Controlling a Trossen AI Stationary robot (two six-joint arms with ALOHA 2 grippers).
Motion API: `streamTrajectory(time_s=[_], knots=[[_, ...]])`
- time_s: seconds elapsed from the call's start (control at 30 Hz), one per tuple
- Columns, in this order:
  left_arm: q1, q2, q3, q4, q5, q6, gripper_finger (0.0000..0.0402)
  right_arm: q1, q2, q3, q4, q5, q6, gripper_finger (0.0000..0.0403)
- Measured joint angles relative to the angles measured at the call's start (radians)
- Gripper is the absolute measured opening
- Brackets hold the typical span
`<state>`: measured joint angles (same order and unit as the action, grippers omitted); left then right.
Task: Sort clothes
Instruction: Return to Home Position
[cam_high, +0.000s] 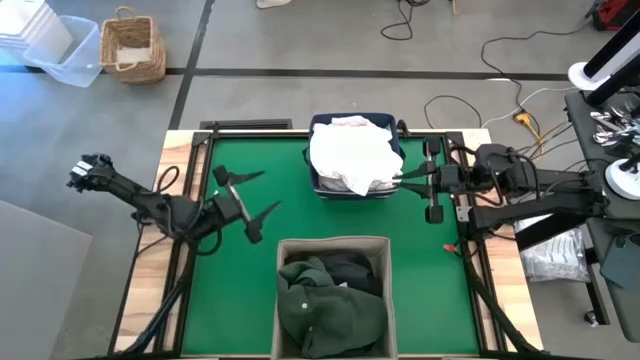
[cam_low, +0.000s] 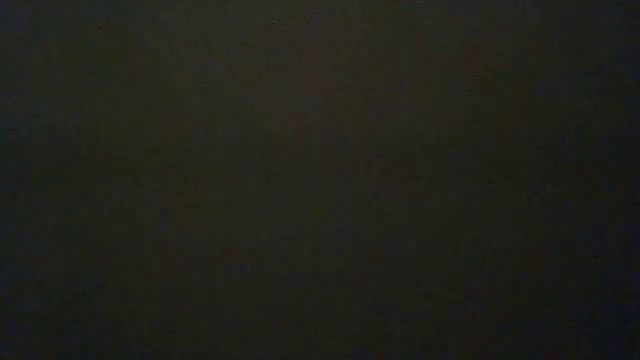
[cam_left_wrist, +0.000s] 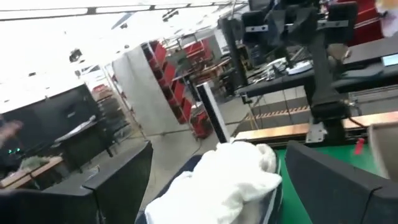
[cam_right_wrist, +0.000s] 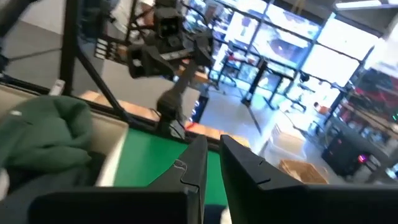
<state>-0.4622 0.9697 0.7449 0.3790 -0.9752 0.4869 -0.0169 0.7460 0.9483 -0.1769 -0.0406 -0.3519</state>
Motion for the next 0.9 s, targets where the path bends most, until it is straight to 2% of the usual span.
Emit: streamTrajectory(time_s=[0.23, 0.3, 0.4, 0.5, 0.67, 0.9], knots=[[0.014, -0.047, -0.053, -0.026, 0.189, -0.037, 0.0343, -0.053, -0.036, -0.021, -0.059, -0.001, 0.018, 0.0033], [0.006, -0.055, -0.056, -0.075, 0.159, -0.067, 0.0343, -0.054, -0.054, -0.03, -0.079, -0.002, 0.019, 0.0033], [0.004, -0.059, -0.054, -0.142, 0.053, -0.111, 0.0342, -0.054, -0.086, -0.056, -0.09, -0.012, 0.024, 0.0033], [0.002, -0.061, -0.054, -0.179, 0.049, -0.152, 0.0333, -0.054, -0.123, -0.099, -0.087, -0.02, 0.027, 0.0033], [-0.039, -0.053, -0.054, -0.212, 0.071, -0.194, 0.0281, -0.054, -0.19, -0.196, -0.082, -0.049, 0.039, 0.0033], [-0.13, -0.062, -0.054, -0.237, 0.075, -0.217, 0.0161, -0.054, -0.27, -0.299, -0.04, -0.072, 0.075, 0.0033]])
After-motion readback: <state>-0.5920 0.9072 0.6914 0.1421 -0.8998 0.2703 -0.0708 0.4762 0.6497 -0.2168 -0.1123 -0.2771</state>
